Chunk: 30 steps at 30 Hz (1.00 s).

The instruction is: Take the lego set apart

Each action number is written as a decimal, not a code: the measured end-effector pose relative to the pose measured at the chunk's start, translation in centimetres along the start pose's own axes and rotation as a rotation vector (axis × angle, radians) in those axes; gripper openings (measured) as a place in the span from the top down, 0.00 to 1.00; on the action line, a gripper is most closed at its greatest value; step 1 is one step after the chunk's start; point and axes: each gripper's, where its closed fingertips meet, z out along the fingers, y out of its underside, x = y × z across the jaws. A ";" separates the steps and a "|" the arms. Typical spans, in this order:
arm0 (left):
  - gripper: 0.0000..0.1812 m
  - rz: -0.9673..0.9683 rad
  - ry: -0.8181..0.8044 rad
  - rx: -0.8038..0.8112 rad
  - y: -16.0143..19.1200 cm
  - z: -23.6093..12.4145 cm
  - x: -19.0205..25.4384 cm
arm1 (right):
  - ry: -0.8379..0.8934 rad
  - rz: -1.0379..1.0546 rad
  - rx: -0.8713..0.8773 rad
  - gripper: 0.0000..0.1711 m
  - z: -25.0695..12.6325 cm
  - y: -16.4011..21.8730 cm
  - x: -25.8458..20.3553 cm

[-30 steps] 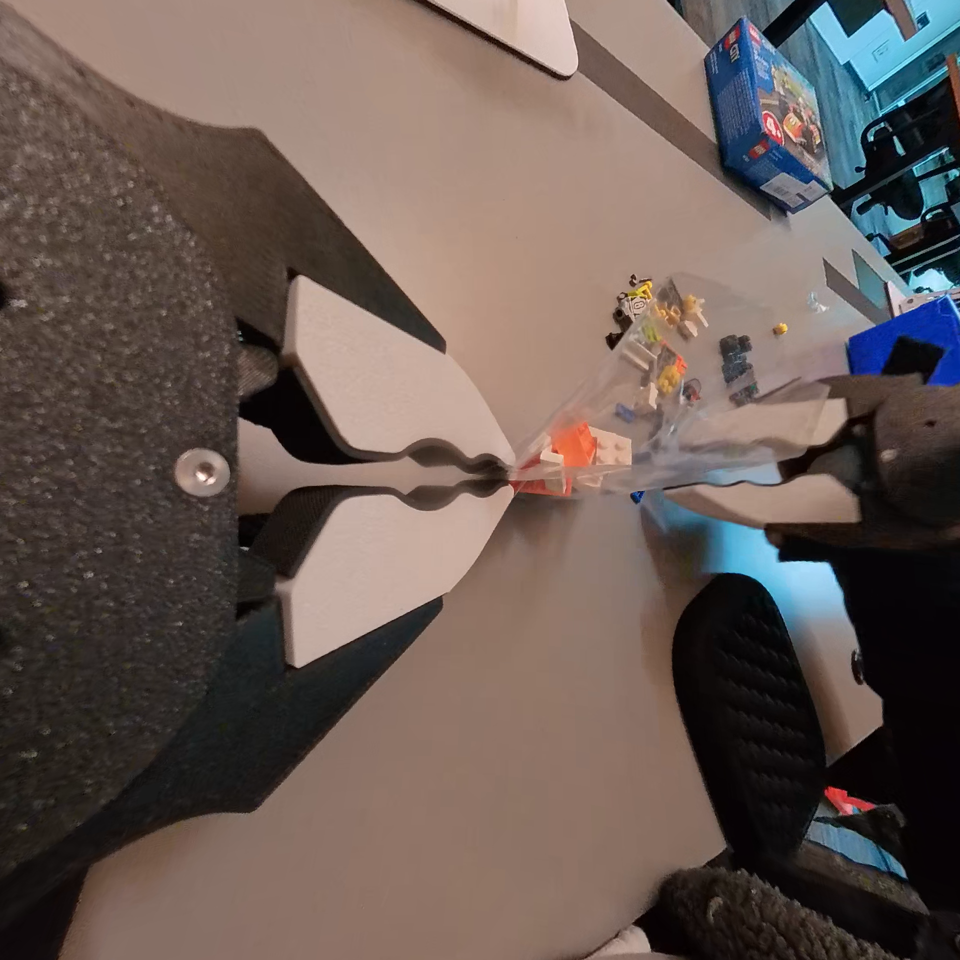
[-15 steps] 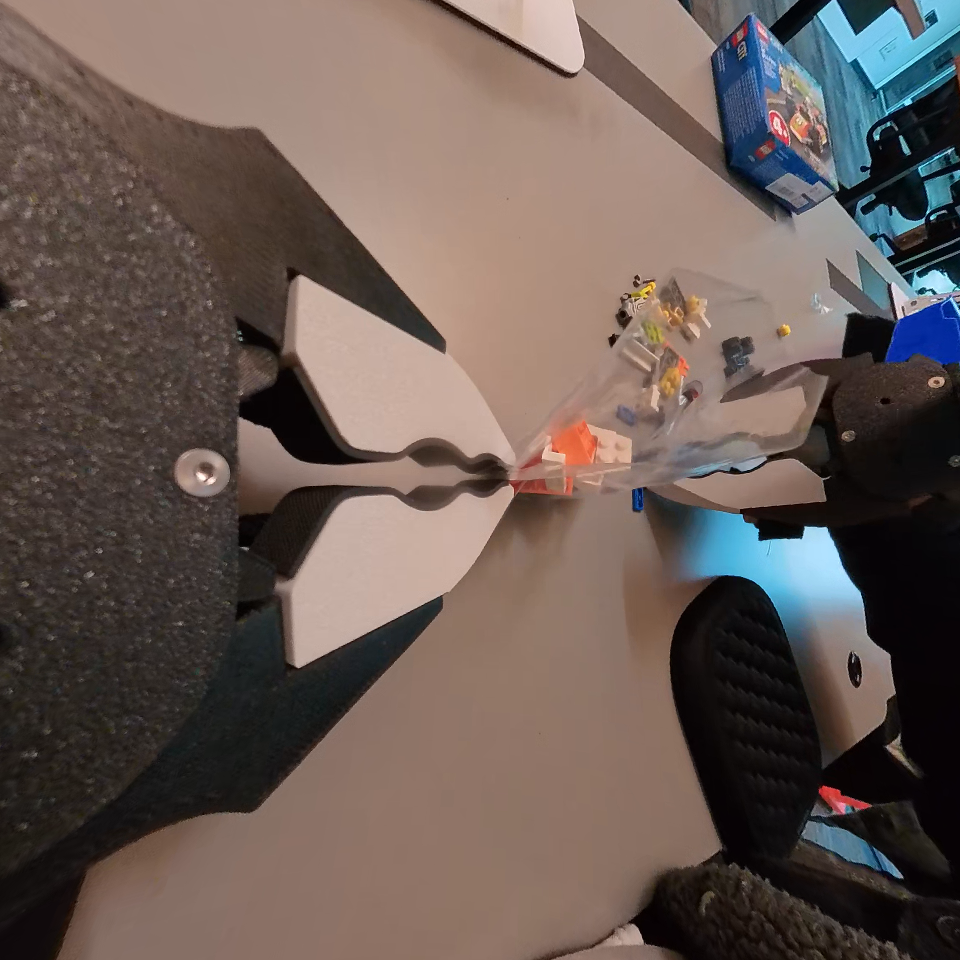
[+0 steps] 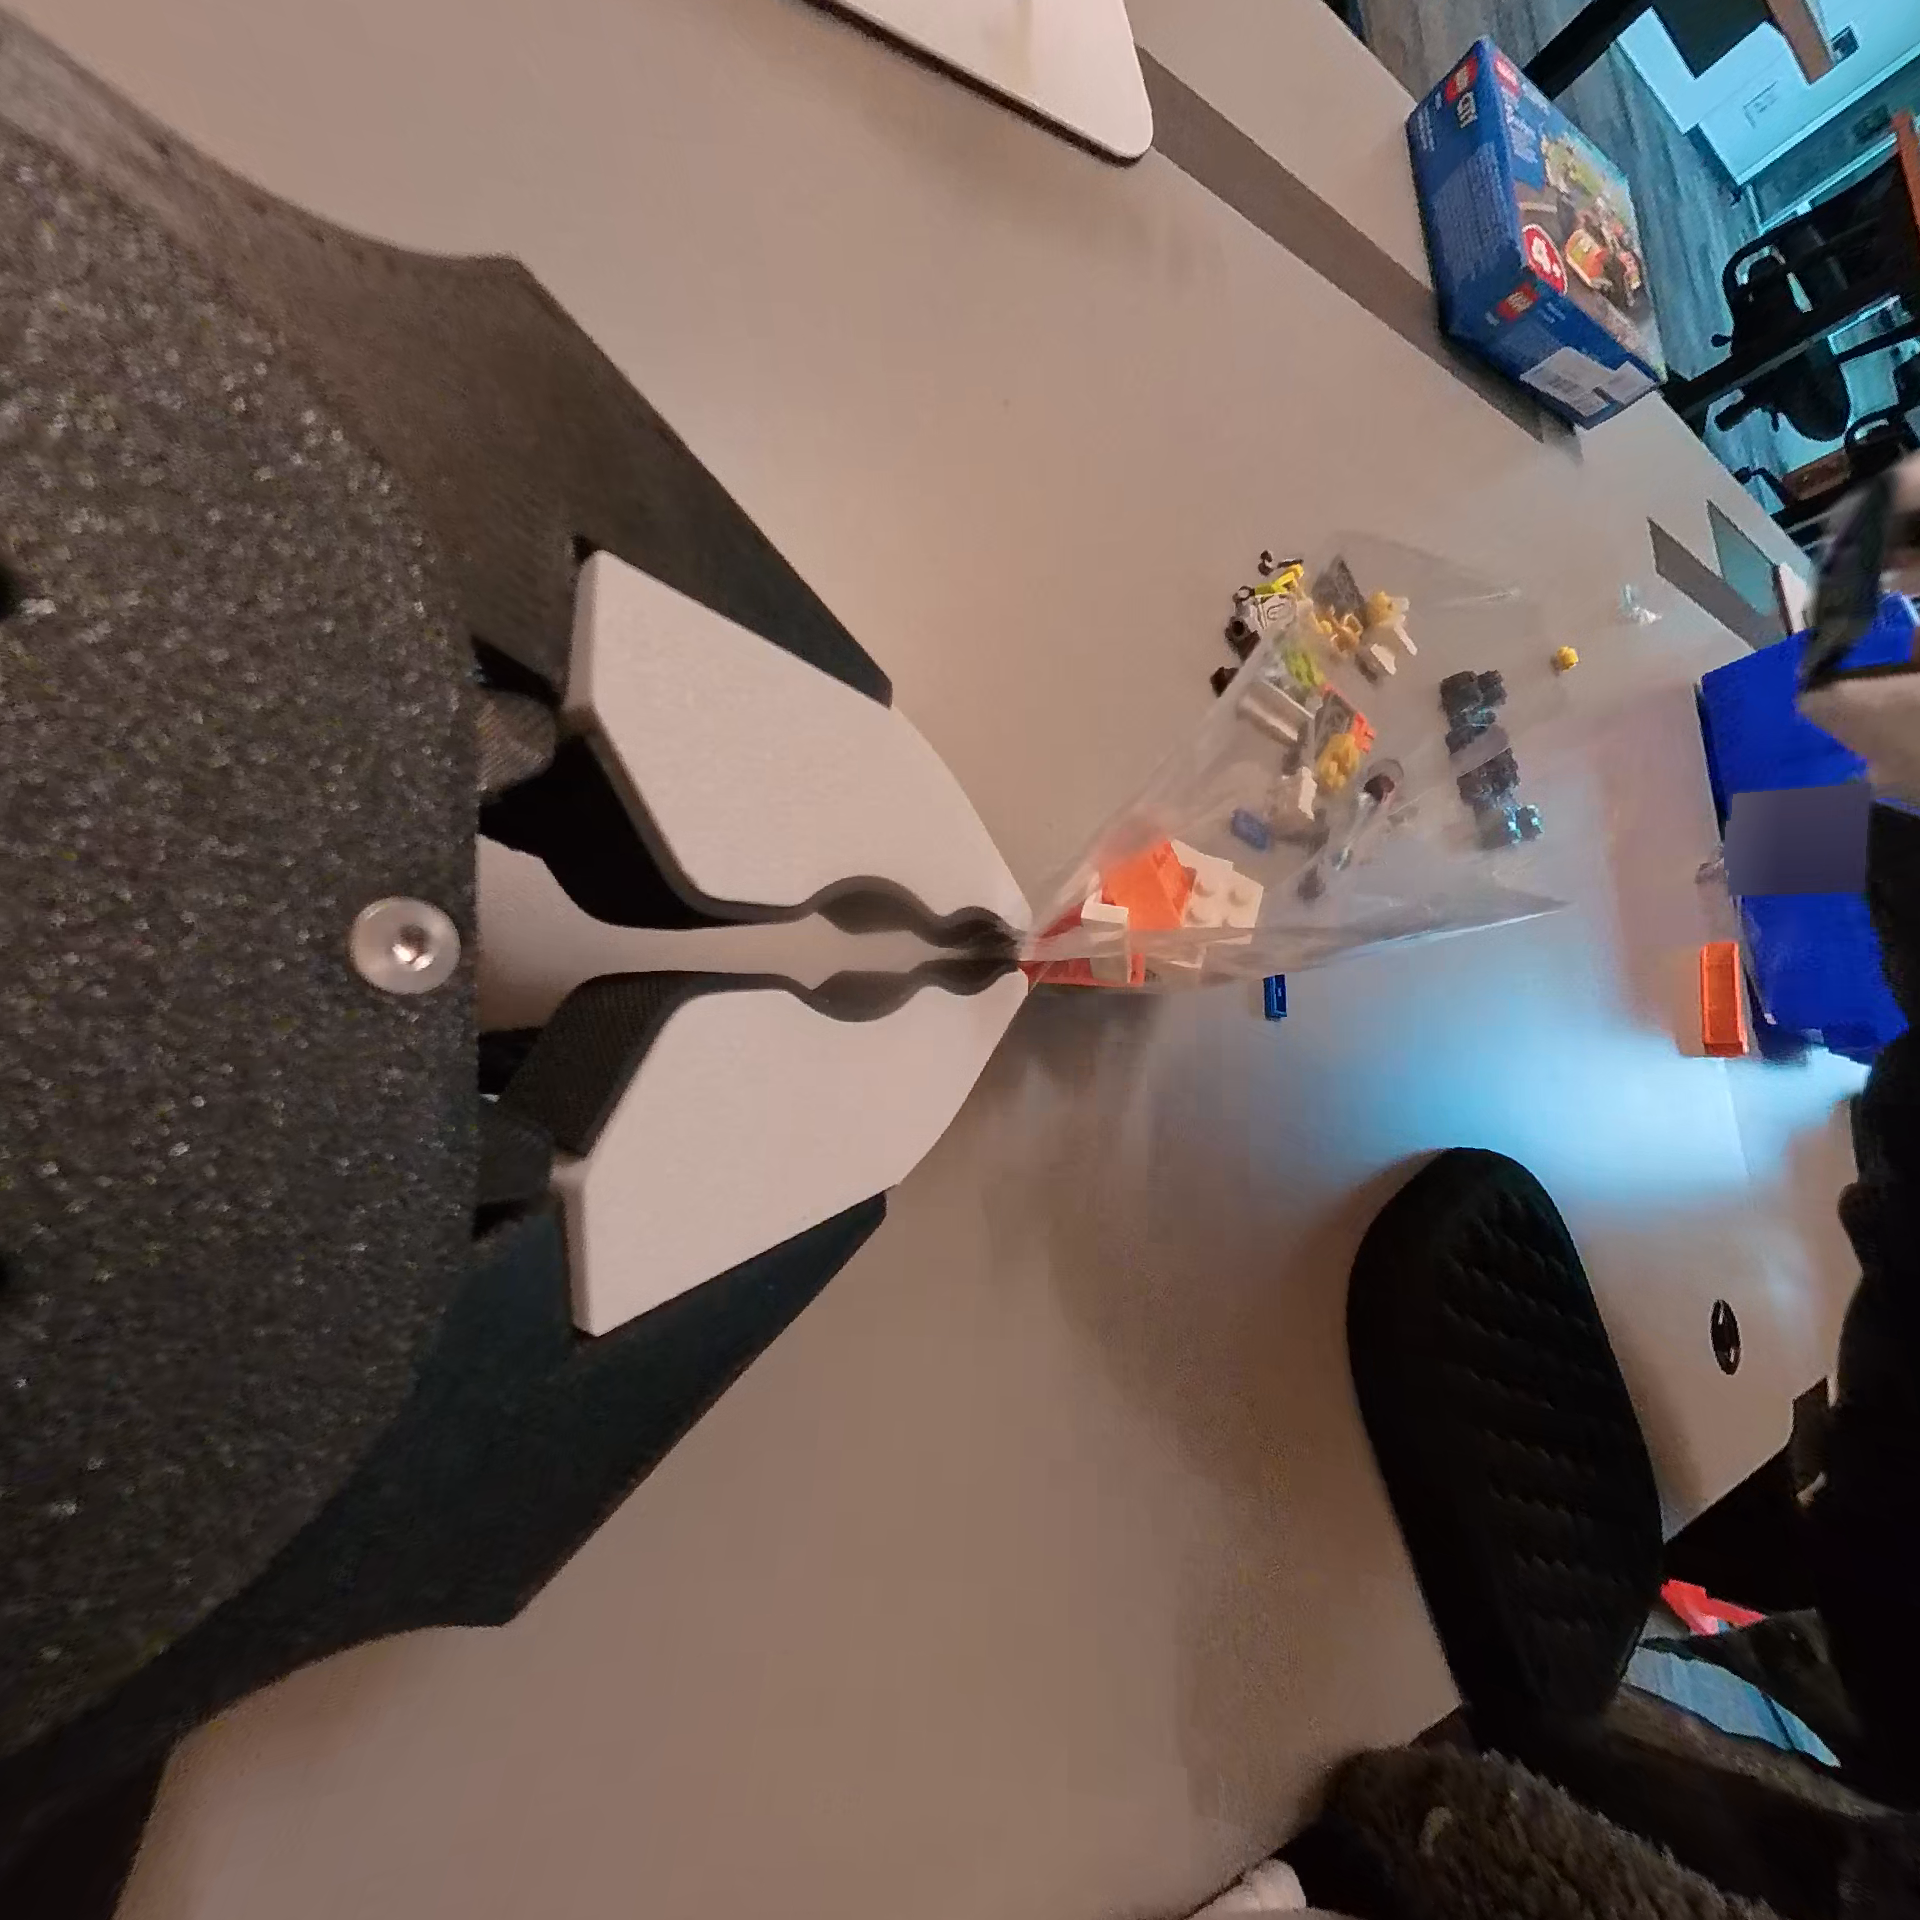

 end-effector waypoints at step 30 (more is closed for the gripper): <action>0.99 0.008 0.002 0.005 -0.1 0.0 0.1 | -0.040 0.334 -0.277 0.91 1.8 14.0 -5.9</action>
